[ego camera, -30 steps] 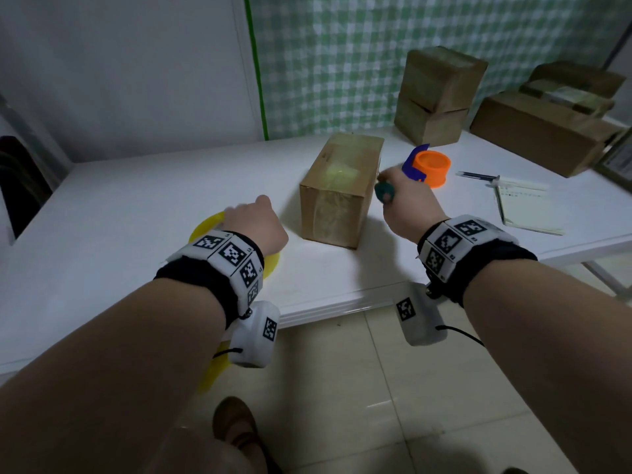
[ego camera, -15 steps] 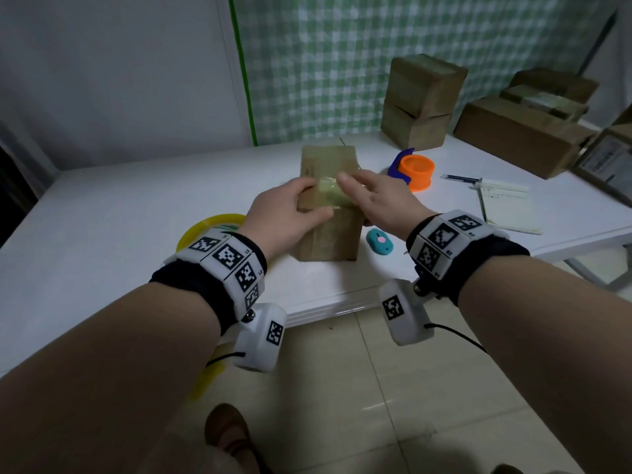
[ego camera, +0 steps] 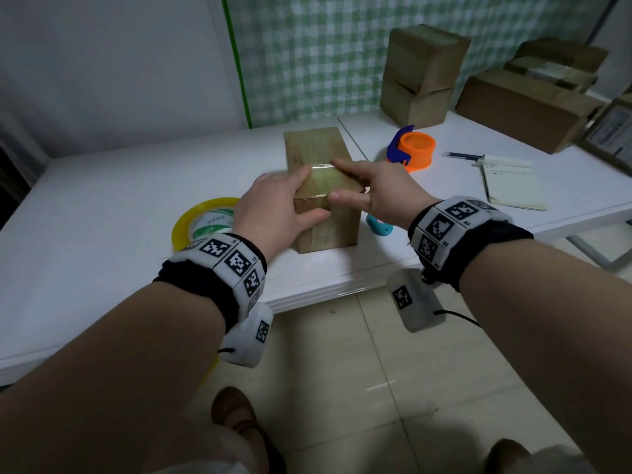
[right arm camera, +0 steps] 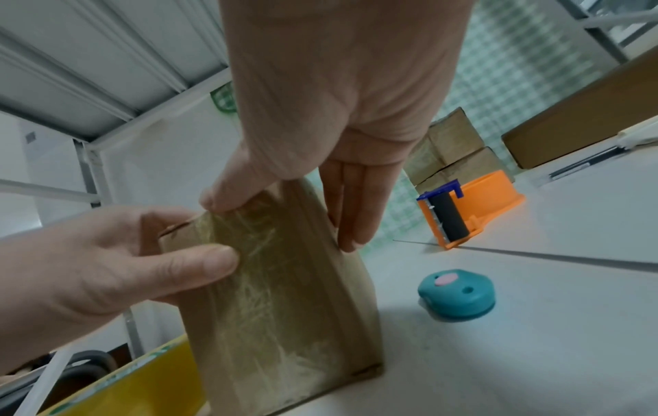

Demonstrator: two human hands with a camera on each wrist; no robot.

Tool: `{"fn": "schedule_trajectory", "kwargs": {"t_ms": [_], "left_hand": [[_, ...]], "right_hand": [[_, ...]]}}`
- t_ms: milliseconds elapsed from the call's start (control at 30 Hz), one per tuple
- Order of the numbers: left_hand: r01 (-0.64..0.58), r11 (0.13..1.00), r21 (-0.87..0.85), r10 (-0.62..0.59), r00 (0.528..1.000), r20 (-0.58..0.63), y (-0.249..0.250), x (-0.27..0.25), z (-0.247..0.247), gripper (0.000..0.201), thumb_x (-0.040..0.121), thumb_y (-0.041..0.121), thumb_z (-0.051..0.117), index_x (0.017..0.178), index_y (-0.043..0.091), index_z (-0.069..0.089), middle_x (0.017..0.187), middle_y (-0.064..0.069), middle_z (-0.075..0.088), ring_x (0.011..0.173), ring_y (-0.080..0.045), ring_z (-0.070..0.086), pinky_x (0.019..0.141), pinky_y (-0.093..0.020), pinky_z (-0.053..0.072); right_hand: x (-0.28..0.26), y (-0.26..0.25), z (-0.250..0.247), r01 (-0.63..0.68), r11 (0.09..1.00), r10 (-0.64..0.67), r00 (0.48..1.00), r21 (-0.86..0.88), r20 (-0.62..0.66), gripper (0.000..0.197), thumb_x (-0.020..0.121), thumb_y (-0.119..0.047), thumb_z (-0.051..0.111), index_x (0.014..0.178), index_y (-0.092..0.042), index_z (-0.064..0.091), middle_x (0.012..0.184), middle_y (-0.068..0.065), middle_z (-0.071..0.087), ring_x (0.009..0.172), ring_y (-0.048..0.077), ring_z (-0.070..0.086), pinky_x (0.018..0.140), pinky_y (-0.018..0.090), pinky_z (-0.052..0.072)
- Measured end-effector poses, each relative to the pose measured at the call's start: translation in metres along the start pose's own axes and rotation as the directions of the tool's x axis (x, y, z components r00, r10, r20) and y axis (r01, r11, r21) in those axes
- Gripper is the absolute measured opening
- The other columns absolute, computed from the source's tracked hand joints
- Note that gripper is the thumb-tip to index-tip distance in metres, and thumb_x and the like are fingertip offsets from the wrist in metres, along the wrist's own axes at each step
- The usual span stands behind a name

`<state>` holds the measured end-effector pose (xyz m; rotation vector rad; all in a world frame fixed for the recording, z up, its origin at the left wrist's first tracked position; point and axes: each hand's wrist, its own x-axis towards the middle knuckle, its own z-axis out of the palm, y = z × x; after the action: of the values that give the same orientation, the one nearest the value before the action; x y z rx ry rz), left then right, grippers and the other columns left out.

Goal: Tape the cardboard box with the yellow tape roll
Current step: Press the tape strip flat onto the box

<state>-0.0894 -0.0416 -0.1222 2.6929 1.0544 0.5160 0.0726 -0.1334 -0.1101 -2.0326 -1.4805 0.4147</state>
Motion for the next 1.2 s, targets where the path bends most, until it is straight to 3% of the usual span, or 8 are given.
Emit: {"fn": "schedule_trajectory", "kwargs": {"t_ms": [200,267,400,566,800,966,1100,1200], "left_hand": [[0.027,0.999,0.032,-0.029,0.998,0.054,0.0,0.002,-0.004,0.09,0.069,0.055,0.071,0.145,0.032,0.031,0.133,-0.001,0.058,0.121,-0.024,0.05,0.097,-0.037,0.045],[0.027,0.999,0.047,-0.033,0.993,0.115,-0.001,0.006,-0.01,0.096,0.07,0.056,0.07,0.148,0.033,0.021,0.131,-0.002,0.059,0.118,-0.025,0.053,0.094,-0.038,0.047],[-0.059,0.997,0.041,0.05,0.98,0.192,0.004,0.009,-0.015,0.092,0.078,0.058,0.06,0.145,0.05,-0.003,0.127,-0.004,0.058,0.111,-0.025,0.055,0.088,-0.041,0.049],[-0.041,0.999,0.031,0.033,0.975,0.222,0.001,0.01,-0.003,0.086,0.083,0.054,0.056,0.148,0.042,0.001,0.14,-0.007,0.052,0.117,-0.028,0.054,0.096,-0.041,0.047],[-0.017,0.996,0.087,-0.001,0.98,0.2,0.003,0.009,-0.003,0.093,0.08,0.051,0.063,0.149,0.036,0.003,0.138,-0.009,0.053,0.118,-0.031,0.054,0.096,-0.041,0.046],[-0.013,0.992,0.128,-0.013,0.98,0.2,0.004,0.007,-0.006,0.093,0.079,0.048,0.065,0.149,0.035,0.005,0.135,-0.009,0.056,0.117,-0.031,0.055,0.092,-0.039,0.046],[-0.017,0.989,0.147,-0.01,0.984,0.18,0.003,0.008,-0.003,0.095,0.078,0.048,0.067,0.15,0.033,0.006,0.131,-0.011,0.059,0.114,-0.033,0.057,0.09,-0.04,0.047],[-0.039,0.984,0.171,0.009,0.985,0.173,0.001,0.009,0.0,0.097,0.076,0.049,0.068,0.15,0.032,0.006,0.129,-0.012,0.06,0.112,-0.034,0.058,0.088,-0.04,0.048]], "right_hand": [[-0.003,-0.006,-0.001,0.025,0.987,-0.028,0.999,-0.157,-0.016,0.075,0.079,-0.052,0.064,0.143,-0.022,0.04,0.123,0.01,0.066,0.115,0.023,0.059,0.095,0.026,0.041],[-0.002,-0.006,-0.002,0.037,0.972,-0.038,0.999,-0.234,-0.002,0.075,0.082,-0.052,0.06,0.146,-0.02,0.035,0.12,0.013,0.066,0.112,0.026,0.059,0.09,0.028,0.042],[-0.001,-0.003,-0.003,0.05,0.947,-0.04,0.998,-0.316,0.038,0.079,0.084,-0.053,0.056,0.149,-0.019,0.026,0.115,0.017,0.066,0.105,0.031,0.061,0.086,0.034,0.045],[0.0,0.0,0.0,0.056,0.915,-0.04,0.998,-0.399,0.047,0.084,0.082,-0.055,0.057,0.15,-0.019,0.021,0.111,0.021,0.066,0.102,0.034,0.061,0.082,0.036,0.045],[-0.001,-0.002,0.003,0.048,0.871,-0.022,0.998,-0.489,0.06,0.093,0.08,-0.049,0.064,0.151,-0.017,0.013,0.11,0.026,0.064,0.102,0.037,0.061,0.08,0.04,0.047],[-0.002,-0.008,-0.003,0.086,0.875,-0.052,0.995,-0.477,0.085,0.084,0.087,-0.053,0.052,0.152,-0.025,0.004,0.105,0.025,0.066,0.096,0.035,0.064,0.076,0.038,0.048],[-0.005,-0.01,0.002,0.11,0.872,-0.105,0.994,-0.477,0.037,0.072,0.087,-0.055,0.05,0.148,-0.037,0.017,0.103,0.019,0.068,0.096,0.034,0.063,0.077,0.039,0.05],[-0.004,-0.008,0.009,0.086,0.853,-0.112,0.994,-0.515,-0.019,0.076,0.082,-0.061,0.052,0.147,-0.037,0.022,0.102,0.018,0.069,0.097,0.034,0.063,0.072,0.038,0.048]]}}
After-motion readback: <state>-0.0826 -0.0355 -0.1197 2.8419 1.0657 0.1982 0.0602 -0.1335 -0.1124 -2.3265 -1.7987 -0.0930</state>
